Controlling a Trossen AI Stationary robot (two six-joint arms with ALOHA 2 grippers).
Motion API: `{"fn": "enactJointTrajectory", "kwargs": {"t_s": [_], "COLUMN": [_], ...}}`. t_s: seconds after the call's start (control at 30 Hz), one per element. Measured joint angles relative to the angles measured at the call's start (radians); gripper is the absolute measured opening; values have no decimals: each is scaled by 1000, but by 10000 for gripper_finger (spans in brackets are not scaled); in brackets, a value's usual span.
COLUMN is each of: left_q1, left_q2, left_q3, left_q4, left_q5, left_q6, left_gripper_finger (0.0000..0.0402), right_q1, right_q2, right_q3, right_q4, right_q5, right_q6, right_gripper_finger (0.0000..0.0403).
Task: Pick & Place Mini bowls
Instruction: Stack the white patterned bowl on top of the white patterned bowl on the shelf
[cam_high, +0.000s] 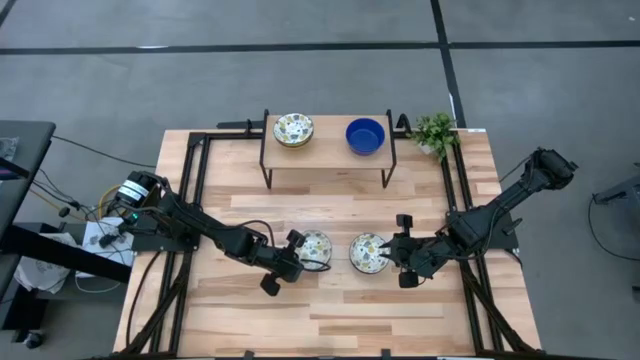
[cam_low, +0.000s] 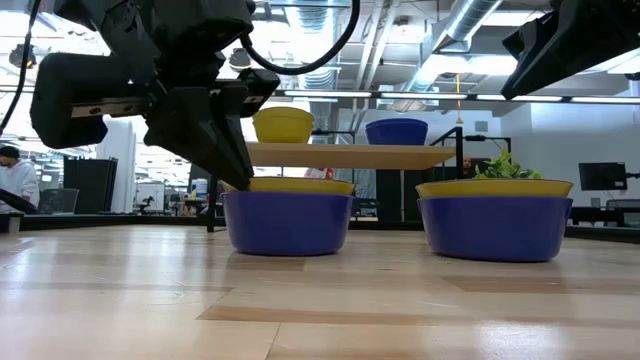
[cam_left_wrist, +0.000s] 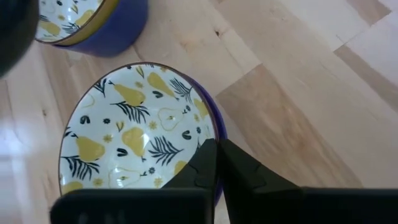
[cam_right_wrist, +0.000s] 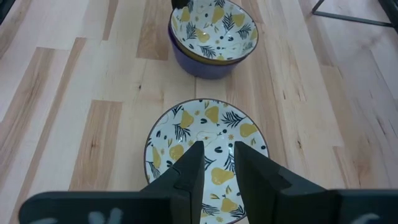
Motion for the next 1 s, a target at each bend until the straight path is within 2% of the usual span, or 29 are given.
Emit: {"fn": "enactJointTrajectory", "kwargs": {"t_s": [0.4,0.57,0.83,1.0], "left_q1": [-1,-13,-24,-36], "left_q2": [1,1,1,1], "left_q3": [31,31,31,31], "left_q4": [2,0,1,3], "left_q5": [-40,-109,-116,-161], "left_q6": [47,76,93,101], "left_gripper_finger": [8,7,7,7], "right_q1": [0,0,0,0], "right_q2": [0,0,0,0], "right_q3": [0,0,0,0], "right_q4": [0,0,0,0], "right_q5": [0,0,0,0], "right_q6": [0,0,5,7], "right_gripper_finger": [79,79,79,79]}}
